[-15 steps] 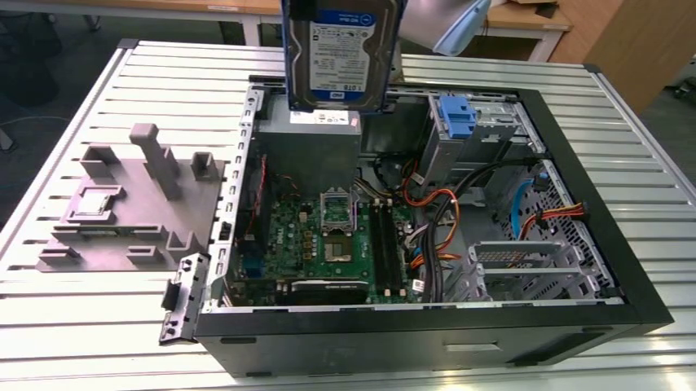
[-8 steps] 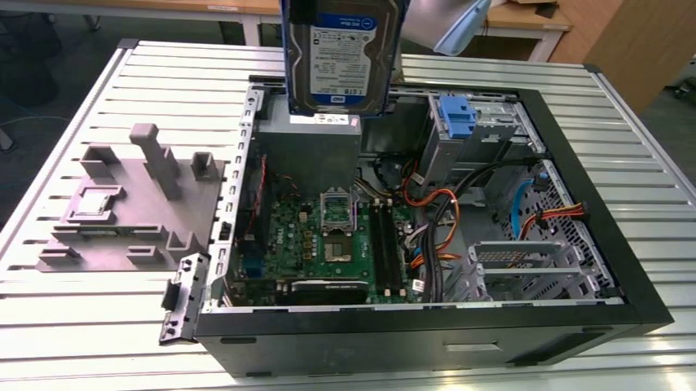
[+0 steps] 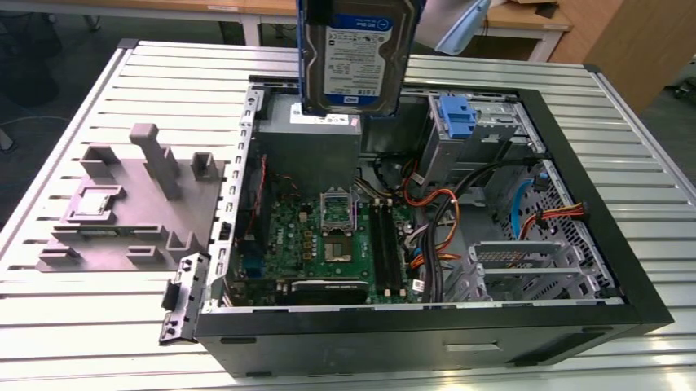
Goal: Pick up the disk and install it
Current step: 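Pick up the disk, then insert the disk into the insertion slot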
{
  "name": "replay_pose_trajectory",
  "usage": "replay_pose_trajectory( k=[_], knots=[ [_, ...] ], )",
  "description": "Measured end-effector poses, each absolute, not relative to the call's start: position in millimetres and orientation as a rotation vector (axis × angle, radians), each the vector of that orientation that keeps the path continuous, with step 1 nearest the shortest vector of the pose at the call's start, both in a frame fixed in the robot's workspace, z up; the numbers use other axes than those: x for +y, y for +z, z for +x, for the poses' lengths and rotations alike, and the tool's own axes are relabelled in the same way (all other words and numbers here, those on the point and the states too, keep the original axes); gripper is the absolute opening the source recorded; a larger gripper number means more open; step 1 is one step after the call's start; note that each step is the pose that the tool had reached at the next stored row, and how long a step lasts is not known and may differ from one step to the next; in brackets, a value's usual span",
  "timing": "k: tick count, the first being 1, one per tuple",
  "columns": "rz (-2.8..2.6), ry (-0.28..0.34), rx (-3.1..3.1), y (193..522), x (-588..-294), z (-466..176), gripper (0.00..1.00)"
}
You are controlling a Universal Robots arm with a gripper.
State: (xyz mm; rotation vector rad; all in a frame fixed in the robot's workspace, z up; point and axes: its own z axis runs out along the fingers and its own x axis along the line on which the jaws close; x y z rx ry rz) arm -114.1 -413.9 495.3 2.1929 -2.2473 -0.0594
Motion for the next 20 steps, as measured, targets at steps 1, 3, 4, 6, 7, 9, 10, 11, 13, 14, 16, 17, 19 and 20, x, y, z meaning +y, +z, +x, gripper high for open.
replay_pose_trajectory(
  k=[1,3,4,6,7,9,10,11,13,14,16,17,19,20],
  knots=[
    [2.193,-0.059,-2.247,495.2,-413.9,-112.4,0.37],
    [2.193,-0.059,-2.247,495.3,-413.9,-108.3,0.37],
    [2.193,-0.059,-2.247,495.3,-414.0,-107.5,0.37],
    [2.193,-0.059,-2.247,495.3,-414.0,-107.5,0.37],
    [2.193,-0.059,-2.247,495.2,-413.9,-105.2,0.37],
    [2.193,-0.059,-2.247,495.2,-415.1,-105.2,0.37],
    [2.193,-0.059,-2.247,495.2,-415.1,-105.2,0.37],
    [2.193,-0.059,-2.247,495.2,-415.2,-105.2,0.37],
    [2.193,-0.059,-2.247,495.2,-415.2,-105.2,0.37],
    [2.193,-0.059,-2.247,495.2,-415.2,-105.2,0.37],
    [2.193,-0.059,-2.247,495.2,-415.5,-105.2,0.37],
    [2.193,-0.059,-2.247,495.2,-415.9,-105.2,0.37],
    [2.193,-0.059,-2.247,495.2,-417.3,-105.2,0.37],
    [2.193,-0.059,-2.247,495.2,-418.4,-105.2,0.37]
  ],
)
